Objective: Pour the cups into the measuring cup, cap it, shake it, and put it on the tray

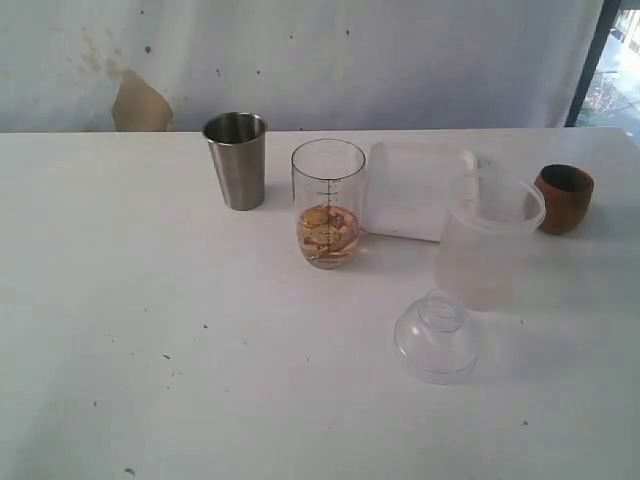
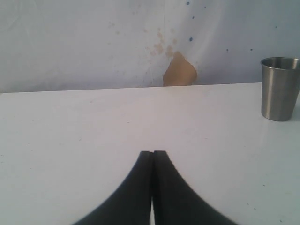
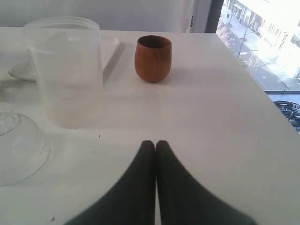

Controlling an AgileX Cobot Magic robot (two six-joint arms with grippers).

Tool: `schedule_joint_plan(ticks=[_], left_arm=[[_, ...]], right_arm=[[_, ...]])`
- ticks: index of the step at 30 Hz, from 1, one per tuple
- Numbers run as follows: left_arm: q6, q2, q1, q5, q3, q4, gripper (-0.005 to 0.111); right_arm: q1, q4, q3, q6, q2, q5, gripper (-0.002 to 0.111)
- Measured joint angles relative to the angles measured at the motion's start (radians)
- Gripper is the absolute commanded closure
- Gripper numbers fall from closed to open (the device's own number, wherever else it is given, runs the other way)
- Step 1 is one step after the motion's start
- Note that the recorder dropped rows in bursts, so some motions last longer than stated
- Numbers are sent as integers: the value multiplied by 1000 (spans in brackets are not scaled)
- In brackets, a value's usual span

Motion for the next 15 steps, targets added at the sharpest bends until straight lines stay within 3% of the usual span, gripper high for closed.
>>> schedule_joint_plan(ticks=[4, 8, 12, 15], left_arm=[[0, 0, 0, 0, 0, 0, 107], [0, 0, 0, -2, 0, 0, 107], [0, 0, 0, -2, 0, 0, 107], [0, 0, 0, -2, 0, 0, 107]], right_arm=[[0, -13, 2, 0, 0, -42, 108], [0, -15, 3, 4, 0, -228, 108], [0, -8, 3, 40, 0, -541, 108], [0, 0, 3, 300, -2, -869, 108]])
